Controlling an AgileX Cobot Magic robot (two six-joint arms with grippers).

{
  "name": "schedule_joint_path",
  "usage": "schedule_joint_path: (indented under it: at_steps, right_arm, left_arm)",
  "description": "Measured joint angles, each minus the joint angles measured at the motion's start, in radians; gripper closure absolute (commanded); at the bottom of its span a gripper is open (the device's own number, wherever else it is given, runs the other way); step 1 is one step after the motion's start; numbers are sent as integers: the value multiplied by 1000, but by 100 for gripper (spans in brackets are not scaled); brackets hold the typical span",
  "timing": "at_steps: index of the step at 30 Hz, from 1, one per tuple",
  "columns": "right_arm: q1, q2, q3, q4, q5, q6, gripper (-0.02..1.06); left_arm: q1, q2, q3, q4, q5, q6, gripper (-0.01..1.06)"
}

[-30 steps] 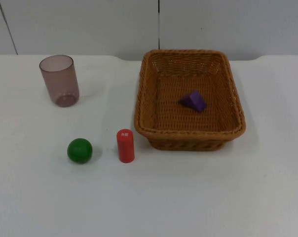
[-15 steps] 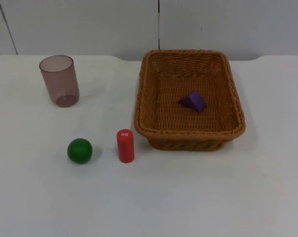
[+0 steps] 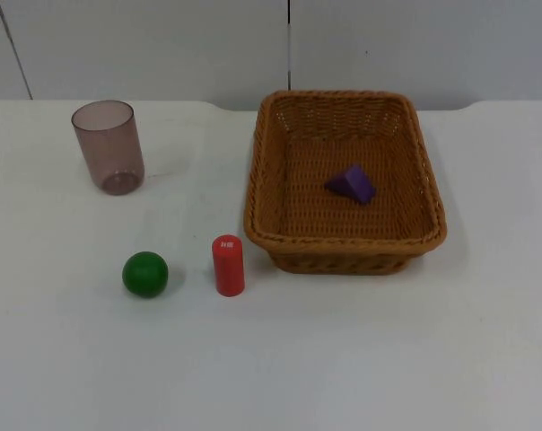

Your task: Pick up the basket with the left hand and place the triangular block into the basket with the right hand.

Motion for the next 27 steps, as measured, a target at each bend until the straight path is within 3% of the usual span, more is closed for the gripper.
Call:
schedule_joint_path:
  at_steps: [7,17,27]
  right_arm:
    - [0,0,0,8,32,0,0]
    - [0,0,-1,8,168,8,0]
    - [23,0,-4,30,183,-1,0]
  left_arm:
    - [4,-9,0,-2,25,4,0]
    - [4,-18,-2,-72,100,6,0]
    - [4,-18,39,-128,104,11,0]
